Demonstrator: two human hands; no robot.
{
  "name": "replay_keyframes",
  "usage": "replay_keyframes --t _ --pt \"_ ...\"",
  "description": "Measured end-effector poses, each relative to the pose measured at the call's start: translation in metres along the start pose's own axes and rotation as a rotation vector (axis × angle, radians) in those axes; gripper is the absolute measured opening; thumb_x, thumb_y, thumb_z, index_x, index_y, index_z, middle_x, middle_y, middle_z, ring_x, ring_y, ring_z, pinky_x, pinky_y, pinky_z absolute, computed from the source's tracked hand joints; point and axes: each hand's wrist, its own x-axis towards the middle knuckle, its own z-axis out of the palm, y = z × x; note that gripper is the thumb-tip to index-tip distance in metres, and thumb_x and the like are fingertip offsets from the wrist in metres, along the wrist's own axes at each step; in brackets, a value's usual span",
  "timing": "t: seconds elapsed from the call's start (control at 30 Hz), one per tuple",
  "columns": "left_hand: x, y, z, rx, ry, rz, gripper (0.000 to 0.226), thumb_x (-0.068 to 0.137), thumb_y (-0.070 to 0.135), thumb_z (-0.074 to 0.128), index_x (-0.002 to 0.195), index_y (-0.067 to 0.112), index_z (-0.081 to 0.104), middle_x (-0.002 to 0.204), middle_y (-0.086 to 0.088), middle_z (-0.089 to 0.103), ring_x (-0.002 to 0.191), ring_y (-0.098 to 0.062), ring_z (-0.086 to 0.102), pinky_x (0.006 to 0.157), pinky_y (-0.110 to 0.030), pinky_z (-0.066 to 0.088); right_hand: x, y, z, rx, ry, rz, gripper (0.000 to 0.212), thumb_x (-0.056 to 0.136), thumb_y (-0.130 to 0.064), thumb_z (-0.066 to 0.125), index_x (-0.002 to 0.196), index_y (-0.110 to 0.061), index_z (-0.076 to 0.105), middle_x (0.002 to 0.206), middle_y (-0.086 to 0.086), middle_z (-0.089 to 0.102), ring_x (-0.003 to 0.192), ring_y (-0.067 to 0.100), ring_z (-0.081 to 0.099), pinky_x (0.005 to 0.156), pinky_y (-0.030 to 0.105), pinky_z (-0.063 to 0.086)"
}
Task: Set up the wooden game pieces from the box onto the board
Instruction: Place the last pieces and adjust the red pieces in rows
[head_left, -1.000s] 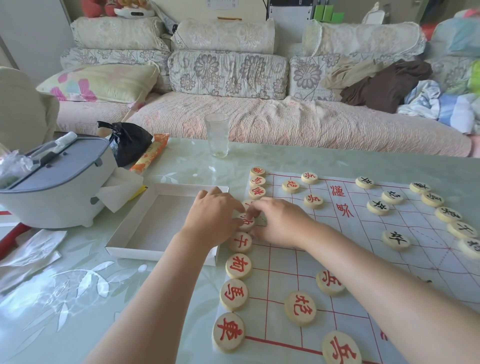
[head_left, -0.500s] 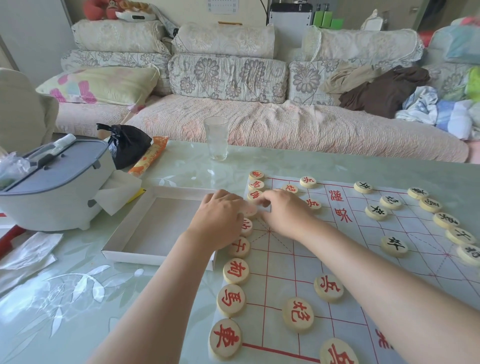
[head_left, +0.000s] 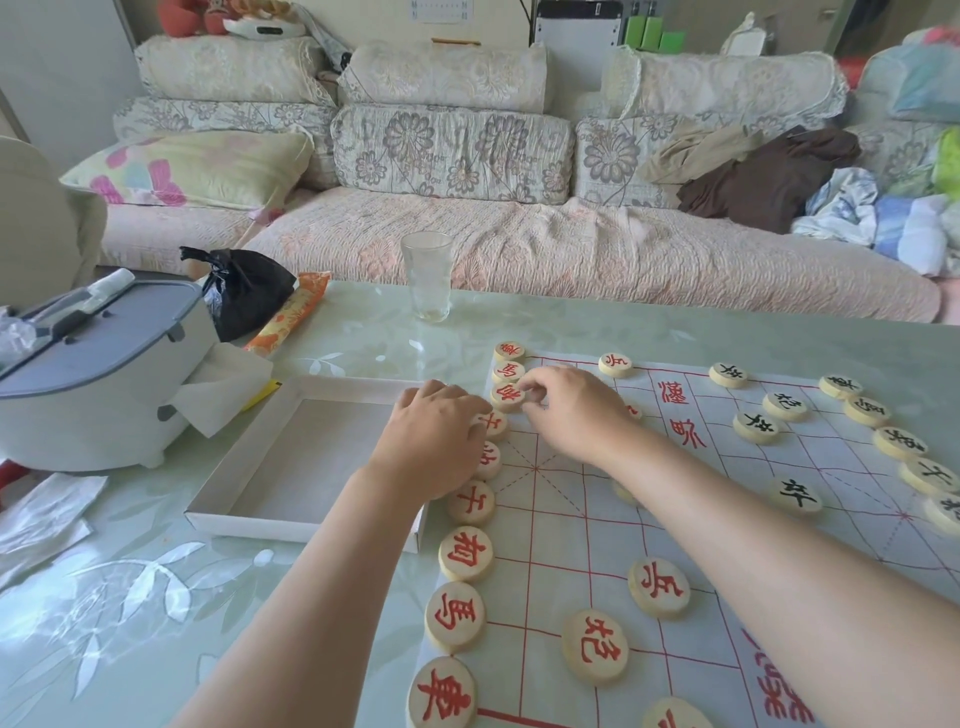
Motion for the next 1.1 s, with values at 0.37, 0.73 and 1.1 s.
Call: replay_keyframes --t 0.37,0.73,1.1 --pt "0.062 0.005 -0.016 -0.030 -0.182 -0.036 0.044 0.091 0.012 0.040 0.124 0.034 0.061 0.135 0.007 0.055 0.128 -0.017 0.039 0.106 -0.032 0.025 0.037 0.002 -0.003 -0.065 -0.106 0.020 0.036 0.087 -0.044 0.064 0.123 -0.040 0.062 0.124 -0.008 0.060 0.115 0.018 0.057 0.088 0.033 0.046" --pt "0.077 -0.003 -0.013 -0.017 -0.178 0.010 0.051 0.084 0.004 0.042 0.114 0.036 0.068 0.122 0.008 0.061 0.119 -0.015 0.044 0.102 -0.026 0.025 0.046 0.006 -0.001 -0.030 -0.172 -0.056 0.035 0.088 -0.021 0.058 0.116 -0.039 0.068 0.122 -0.007 0.063 0.113 0.020 0.059 0.091 0.036 0.051" --pt "0.073 -0.006 0.000 -0.099 -0.184 0.027 0.049 0.084 0.005 0.043 0.108 0.037 0.070 0.111 0.017 0.067 0.113 -0.011 0.047 0.103 -0.026 0.029 0.043 0.017 0.000 -0.004 -0.108 0.018 0.030 0.088 -0.021 0.062 0.114 -0.037 0.066 0.115 -0.012 0.065 0.108 0.013 0.059 0.082 0.030 0.048"
